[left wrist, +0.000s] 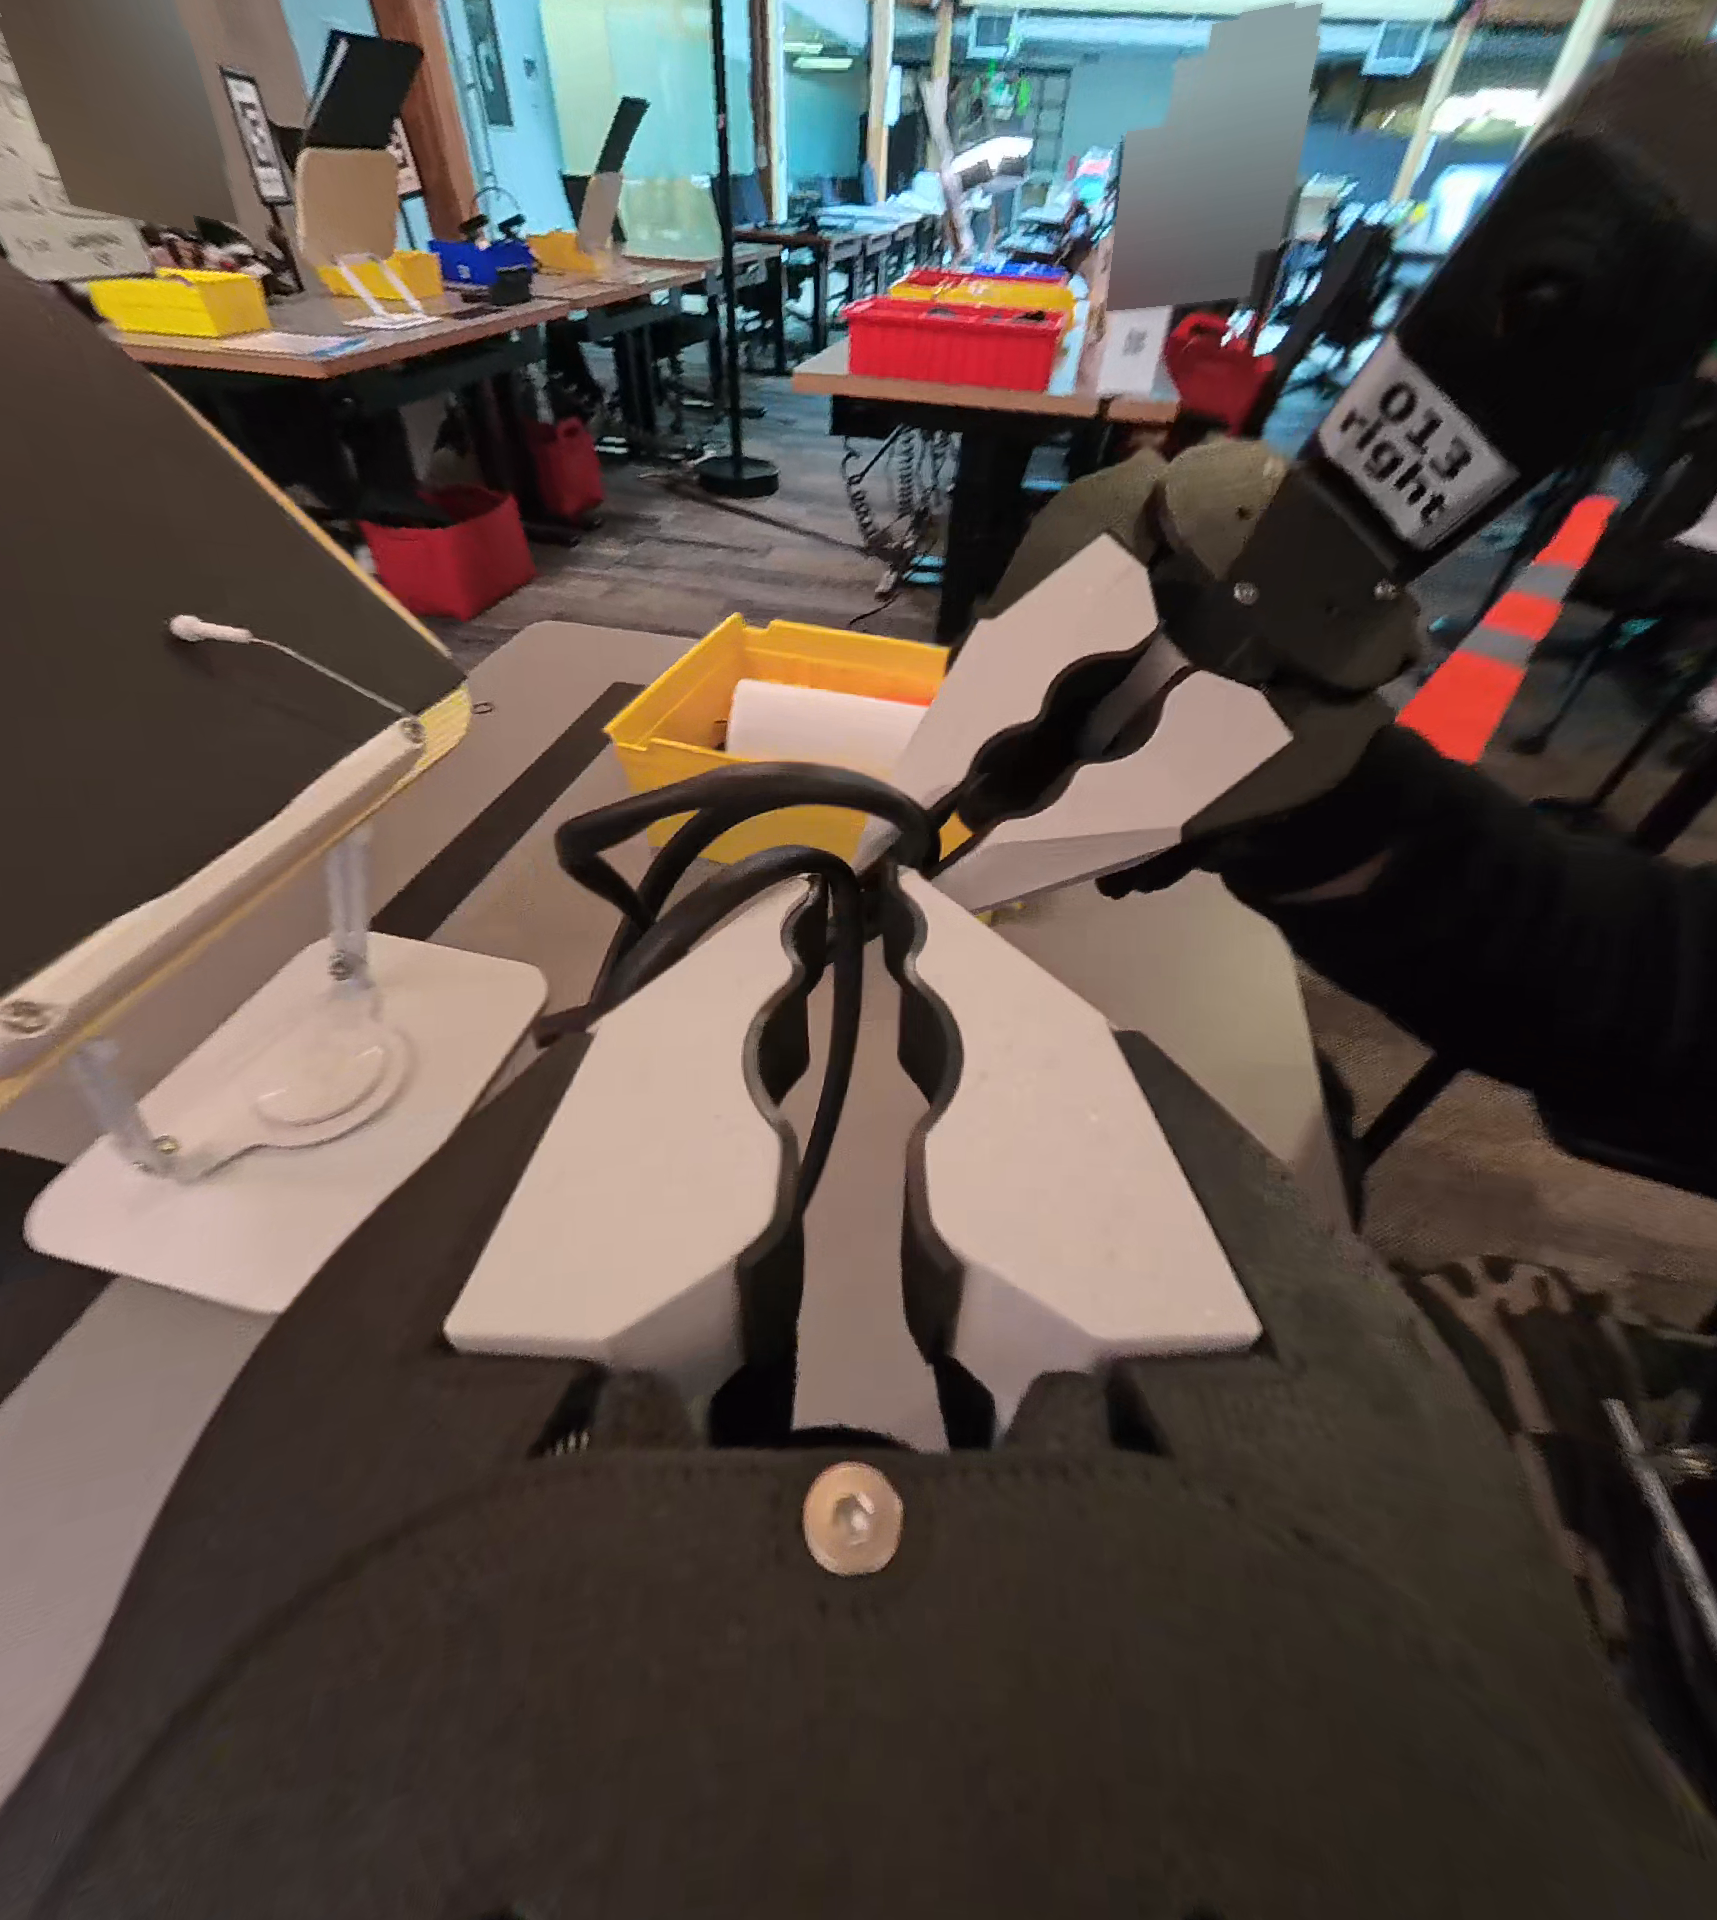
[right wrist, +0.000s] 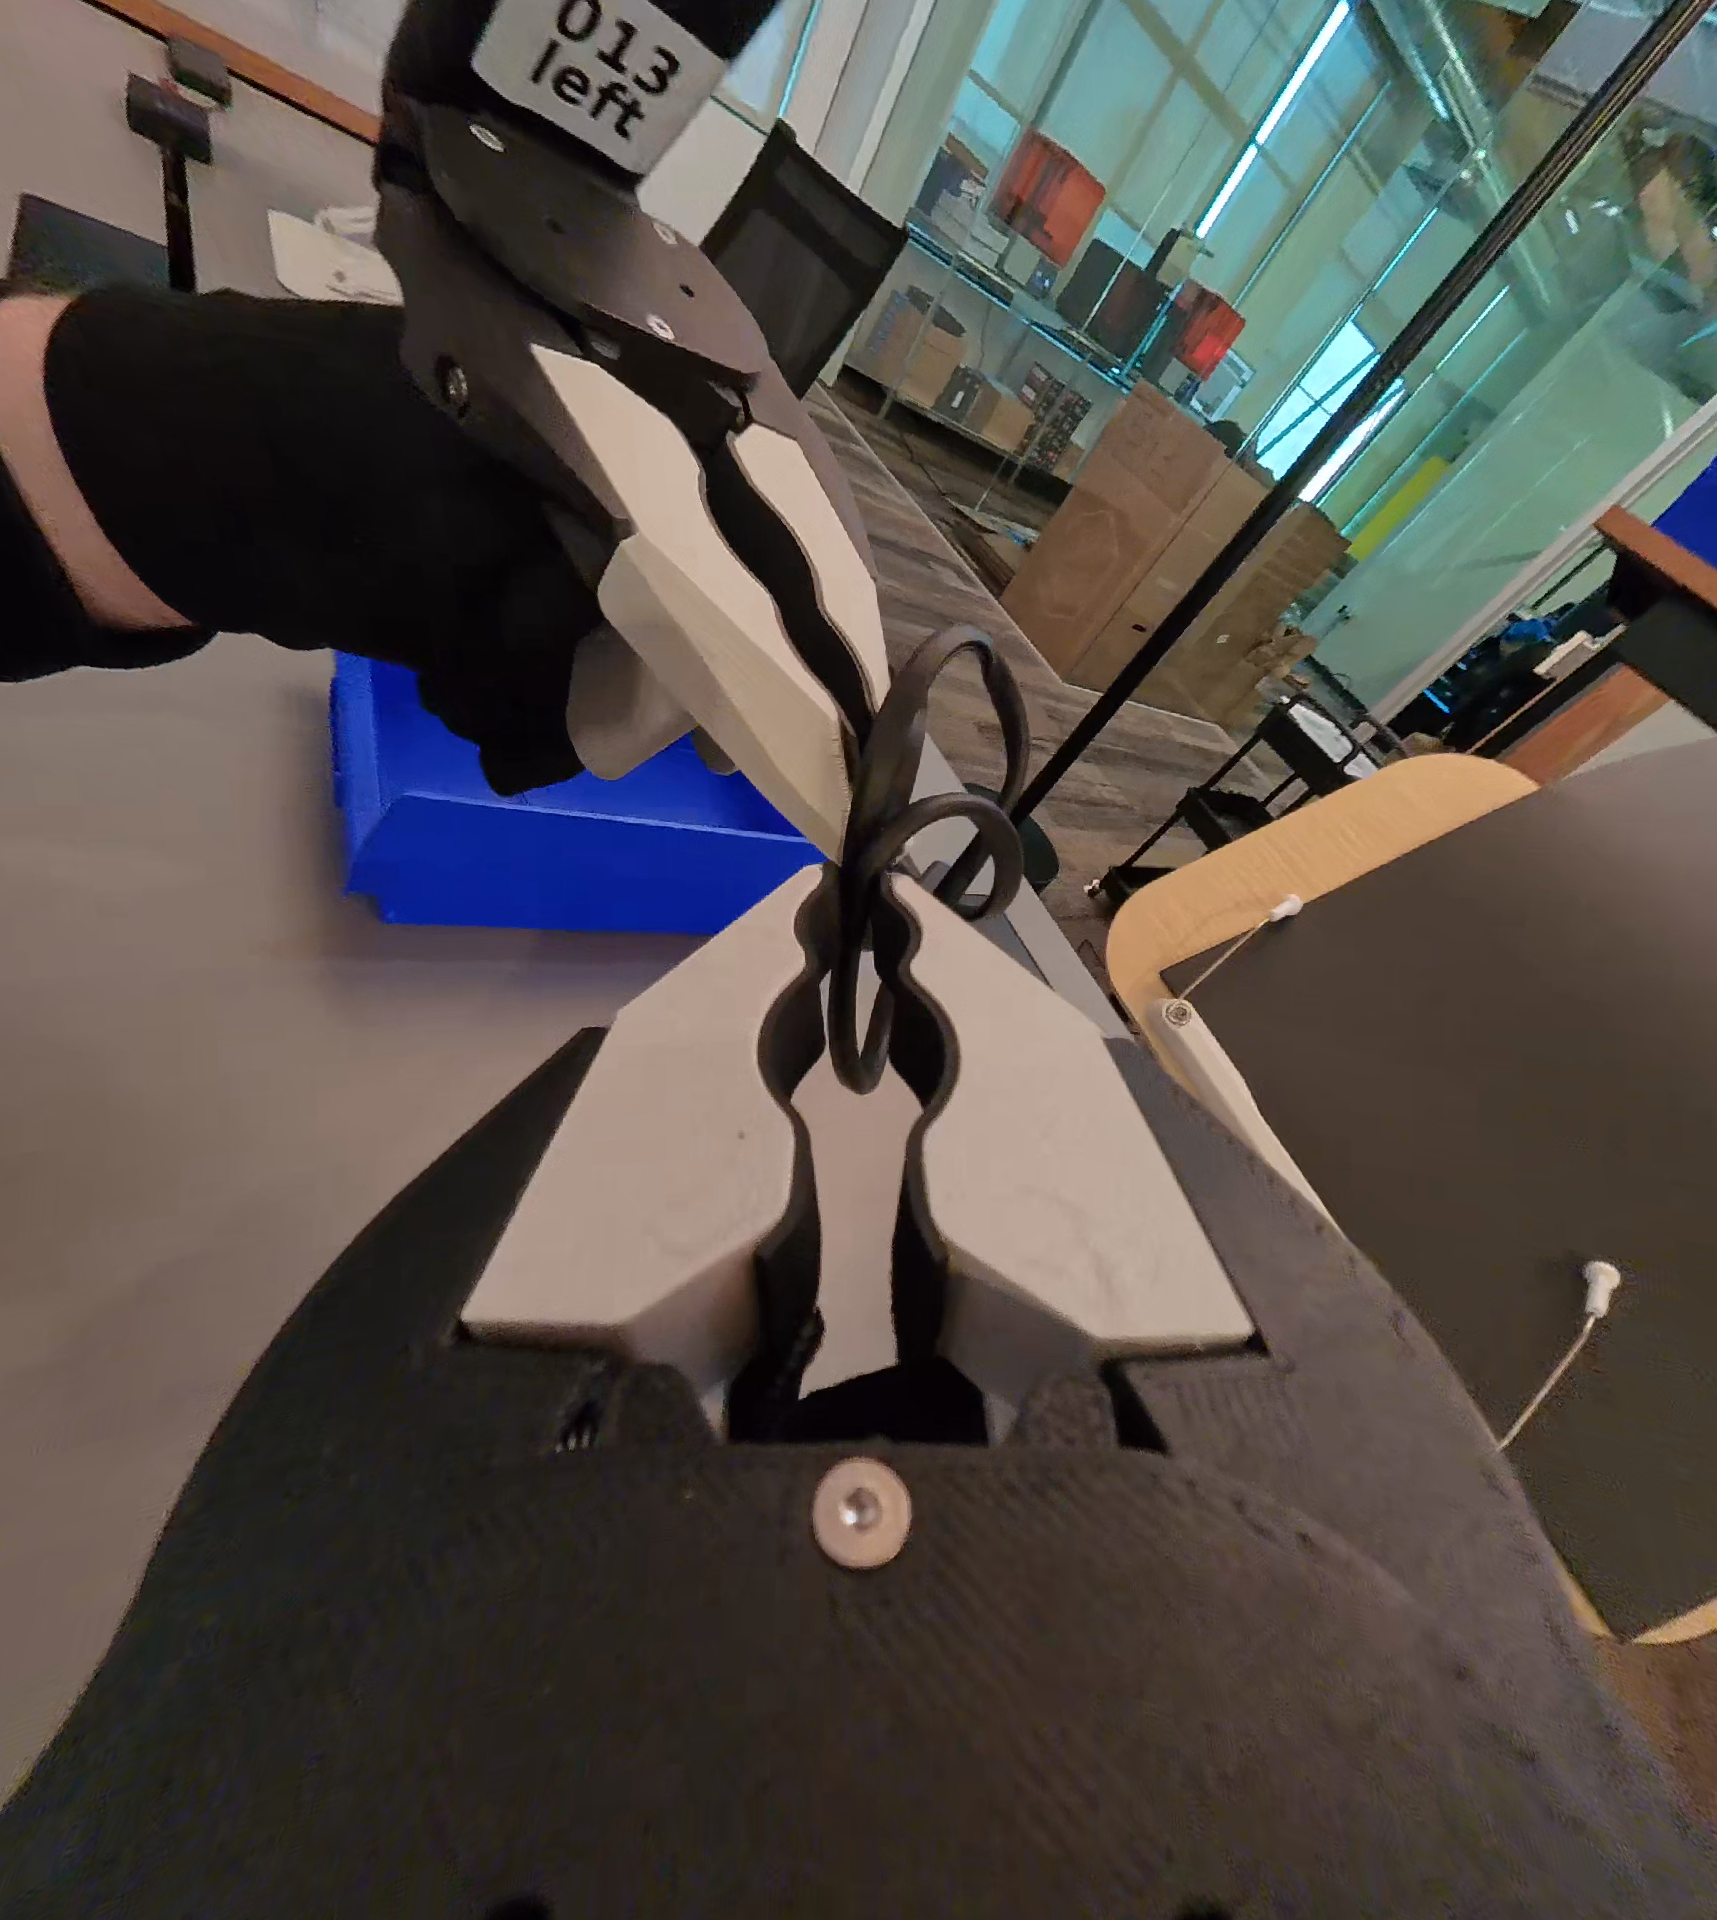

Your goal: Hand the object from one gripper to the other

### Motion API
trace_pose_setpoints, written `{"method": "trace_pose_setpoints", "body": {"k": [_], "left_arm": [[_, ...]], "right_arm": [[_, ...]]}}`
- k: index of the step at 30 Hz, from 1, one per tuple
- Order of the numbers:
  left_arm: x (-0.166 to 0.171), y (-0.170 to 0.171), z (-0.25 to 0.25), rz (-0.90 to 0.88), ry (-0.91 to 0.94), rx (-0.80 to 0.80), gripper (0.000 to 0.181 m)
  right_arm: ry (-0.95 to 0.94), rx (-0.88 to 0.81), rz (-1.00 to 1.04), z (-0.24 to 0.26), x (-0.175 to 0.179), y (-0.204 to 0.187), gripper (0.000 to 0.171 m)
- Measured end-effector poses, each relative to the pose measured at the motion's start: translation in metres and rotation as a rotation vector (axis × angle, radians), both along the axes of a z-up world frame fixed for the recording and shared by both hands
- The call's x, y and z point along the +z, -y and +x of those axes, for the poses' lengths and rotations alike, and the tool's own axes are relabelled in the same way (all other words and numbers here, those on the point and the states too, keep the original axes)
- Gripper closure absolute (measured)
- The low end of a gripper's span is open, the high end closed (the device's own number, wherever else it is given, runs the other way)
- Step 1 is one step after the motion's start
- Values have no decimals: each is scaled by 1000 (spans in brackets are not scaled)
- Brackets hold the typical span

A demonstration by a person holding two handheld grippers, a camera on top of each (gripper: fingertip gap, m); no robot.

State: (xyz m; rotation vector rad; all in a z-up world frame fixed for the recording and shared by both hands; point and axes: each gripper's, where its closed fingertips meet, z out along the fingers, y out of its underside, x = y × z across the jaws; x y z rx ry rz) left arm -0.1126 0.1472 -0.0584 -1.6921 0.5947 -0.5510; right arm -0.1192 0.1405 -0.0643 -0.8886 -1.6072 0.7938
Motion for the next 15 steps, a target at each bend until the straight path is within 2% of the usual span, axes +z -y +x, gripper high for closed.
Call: {"method": "trace_pose_setpoints", "body": {"k": [2,3,6,10,13,15], "left_arm": [[7,5,1,-1,85,-56,169],[12,9,4,-6,139,-108,153],[16,12,6,-7,200,-136,153],[15,10,13,-20,224,-141,141],[13,6,17,-43,255,-127,140],[12,2,14,-53,281,-103,151]], "right_arm": [[-28,9,-18,0,6,3,168],[-45,17,-45,1,9,3,169],[-68,40,-94,2,12,3,169],[-31,-25,30,-3,4,1,168],[-29,-65,136,-10,1,4,168],[-30,-101,235,-14,-2,6,168]]}}
